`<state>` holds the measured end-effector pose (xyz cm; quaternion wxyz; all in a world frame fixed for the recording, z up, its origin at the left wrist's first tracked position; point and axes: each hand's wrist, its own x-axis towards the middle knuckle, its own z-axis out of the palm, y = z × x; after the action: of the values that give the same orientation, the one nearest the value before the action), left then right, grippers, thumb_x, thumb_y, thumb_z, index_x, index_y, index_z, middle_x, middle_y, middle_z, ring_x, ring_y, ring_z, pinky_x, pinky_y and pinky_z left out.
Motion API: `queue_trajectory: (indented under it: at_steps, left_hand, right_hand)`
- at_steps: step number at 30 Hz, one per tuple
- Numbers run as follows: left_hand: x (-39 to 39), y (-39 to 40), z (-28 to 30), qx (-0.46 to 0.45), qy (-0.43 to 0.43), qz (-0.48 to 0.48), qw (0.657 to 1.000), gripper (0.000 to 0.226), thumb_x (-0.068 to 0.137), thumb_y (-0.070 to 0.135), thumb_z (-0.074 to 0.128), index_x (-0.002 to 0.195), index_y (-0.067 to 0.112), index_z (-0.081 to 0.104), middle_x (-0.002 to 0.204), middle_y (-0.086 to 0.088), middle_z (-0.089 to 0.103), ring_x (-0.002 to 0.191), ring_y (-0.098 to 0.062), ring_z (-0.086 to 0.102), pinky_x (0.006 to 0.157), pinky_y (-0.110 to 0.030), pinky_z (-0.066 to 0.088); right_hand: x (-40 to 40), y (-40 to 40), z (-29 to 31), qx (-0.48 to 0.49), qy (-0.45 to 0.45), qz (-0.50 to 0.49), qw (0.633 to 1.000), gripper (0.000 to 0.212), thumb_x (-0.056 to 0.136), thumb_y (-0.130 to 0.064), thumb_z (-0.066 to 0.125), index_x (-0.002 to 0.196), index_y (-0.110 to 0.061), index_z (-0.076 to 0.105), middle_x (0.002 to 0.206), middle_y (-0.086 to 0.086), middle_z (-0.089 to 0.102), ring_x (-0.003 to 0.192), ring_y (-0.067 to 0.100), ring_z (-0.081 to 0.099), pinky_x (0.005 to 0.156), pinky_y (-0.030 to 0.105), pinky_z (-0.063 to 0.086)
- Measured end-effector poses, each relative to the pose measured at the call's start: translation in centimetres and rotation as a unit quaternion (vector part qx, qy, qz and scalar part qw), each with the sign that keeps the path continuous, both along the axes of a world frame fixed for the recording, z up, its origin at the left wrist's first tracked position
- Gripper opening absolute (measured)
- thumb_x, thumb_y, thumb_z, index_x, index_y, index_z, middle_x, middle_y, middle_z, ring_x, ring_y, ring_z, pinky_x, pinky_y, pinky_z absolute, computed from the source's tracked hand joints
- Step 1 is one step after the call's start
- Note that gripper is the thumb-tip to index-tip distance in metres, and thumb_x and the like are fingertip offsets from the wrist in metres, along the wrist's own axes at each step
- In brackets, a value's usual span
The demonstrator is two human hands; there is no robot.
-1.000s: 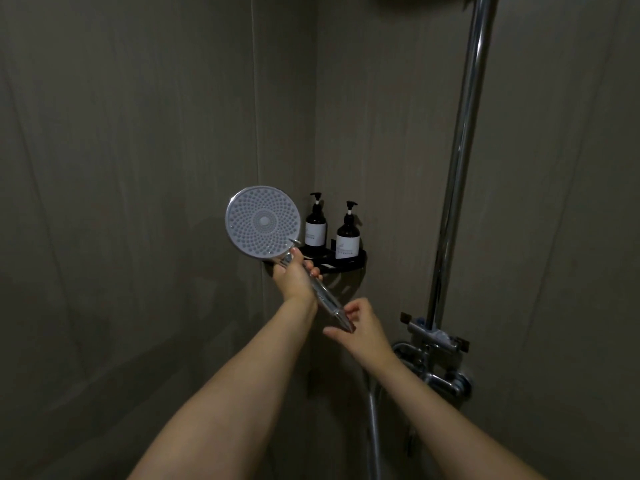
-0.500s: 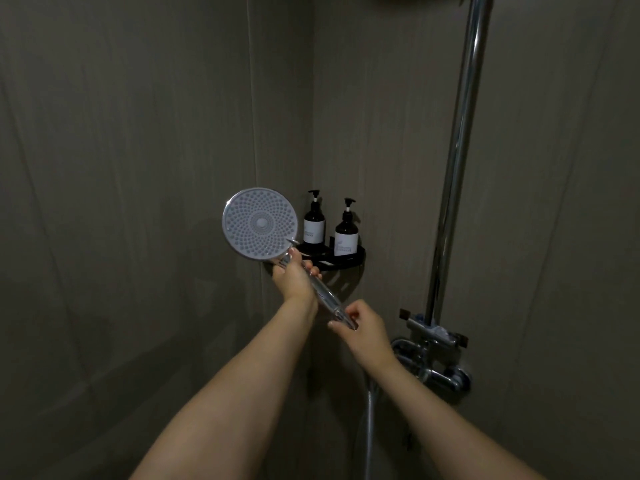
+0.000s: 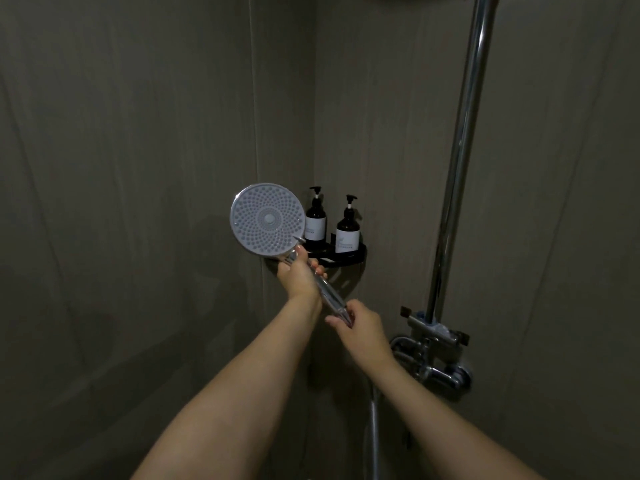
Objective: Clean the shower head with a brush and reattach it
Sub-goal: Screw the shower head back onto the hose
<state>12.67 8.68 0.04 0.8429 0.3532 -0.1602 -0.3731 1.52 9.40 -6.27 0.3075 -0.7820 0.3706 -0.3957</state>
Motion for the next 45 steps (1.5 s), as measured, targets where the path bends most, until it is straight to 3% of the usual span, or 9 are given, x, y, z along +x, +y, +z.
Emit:
queue_trajectory:
  at_steps: [4,10,15,18,23,27,35,41,45]
  left_hand:
    - [-0.2,0.0,0.3,-0.003,-0.004,-0.01,1.0,0.011,0.094,0.021,0.049,0.084,0.018,0.044,0.058,0.0,0.041,0.047,-0.012,0.038,0.048,-0.024,0.035]
    - [0.2,-0.4,-0.5,0.006,-0.01,-0.033,0.999,0.013,0.093,0.021,0.049,0.082,0.017,0.045,0.057,-0.001,0.04,0.04,-0.011,0.038,0.044,-0.023,0.034]
    - [0.0,-0.2,-0.4,0.007,-0.01,-0.016,1.0,0.012,0.093,0.021,0.049,0.082,0.017,0.044,0.057,-0.001,0.041,0.045,-0.012,0.038,0.048,-0.025,0.033]
    - [-0.2,-0.3,-0.4,0.009,-0.002,-0.012,1.0,0.011,0.093,0.022,0.05,0.084,0.017,0.045,0.057,0.0,0.043,0.046,-0.012,0.039,0.048,-0.025,0.035]
    - [0.0,-0.5,-0.7,0.019,-0.028,-0.048,0.998,0.009,0.092,0.017,0.047,0.083,0.017,0.046,0.058,-0.001,0.041,0.044,-0.011,0.038,0.042,-0.022,0.034]
    - [0.0,-0.4,-1.0,0.018,-0.035,-0.069,0.997,0.013,0.092,0.019,0.047,0.08,0.018,0.044,0.056,-0.001,0.039,0.043,-0.012,0.036,0.043,-0.022,0.032]
    - [-0.6,-0.4,-0.6,0.015,-0.054,-0.022,0.998,0.014,0.093,0.017,0.046,0.08,0.018,0.044,0.055,-0.001,0.039,0.041,-0.01,0.036,0.045,-0.025,0.032]
    - [-1.0,-0.1,-0.5,0.026,-0.066,-0.028,0.997,0.01,0.094,0.019,0.046,0.084,0.017,0.045,0.055,0.0,0.042,0.044,-0.012,0.038,0.046,-0.025,0.035]
    - [-0.8,0.0,-0.8,0.037,-0.072,-0.039,0.996,0.01,0.093,0.019,0.047,0.082,0.018,0.047,0.056,0.0,0.042,0.046,-0.012,0.038,0.048,-0.026,0.034]
  right_hand:
    - [0.3,-0.4,-0.1,-0.008,0.009,-0.007,1.0,0.029,0.09,-0.025,0.057,0.064,-0.025,0.044,0.06,-0.007,0.046,0.05,0.003,0.042,0.048,0.017,0.033]
    - [-0.6,-0.7,0.2,0.405,-0.18,0.187,0.877,0.038,0.098,-0.038,0.037,0.076,-0.01,0.049,0.046,-0.005,0.036,0.029,0.003,0.027,0.032,0.014,0.016]
    - [-0.2,0.0,-0.2,0.129,-0.034,0.064,0.989,0.014,0.087,-0.027,0.062,0.086,-0.016,0.055,0.068,-0.001,0.053,0.056,0.009,0.051,0.05,0.019,0.04]
    - [0.4,0.2,-0.5,0.019,0.062,-0.063,0.996,0.02,0.082,-0.028,0.067,0.095,-0.014,0.06,0.083,0.0,0.063,0.075,0.014,0.061,0.064,0.025,0.05]
    - [0.9,0.5,0.9,0.187,0.06,-0.025,0.98,0.014,0.085,-0.02,0.061,0.073,-0.018,0.053,0.062,0.0,0.051,0.053,0.014,0.049,0.052,0.025,0.041]
    - [-0.3,-0.2,1.2,0.424,0.02,0.15,0.893,0.022,0.092,-0.024,0.053,0.074,-0.02,0.041,0.042,-0.008,0.031,0.031,0.003,0.023,0.03,0.014,0.018]
    - [0.9,1.1,0.6,0.099,0.055,-0.082,0.99,0.023,0.081,-0.022,0.066,0.098,-0.008,0.07,0.085,0.008,0.067,0.075,0.016,0.057,0.064,0.022,0.038]
    - [1.3,0.9,0.8,0.132,0.051,-0.096,0.985,0.031,0.081,-0.023,0.067,0.106,-0.005,0.068,0.1,0.015,0.071,0.093,0.028,0.066,0.069,0.028,0.046]
    - [1.3,0.8,0.8,0.192,0.031,-0.06,0.979,0.027,0.081,-0.015,0.064,0.103,0.0,0.065,0.069,0.006,0.062,0.066,0.024,0.059,0.052,0.024,0.038]
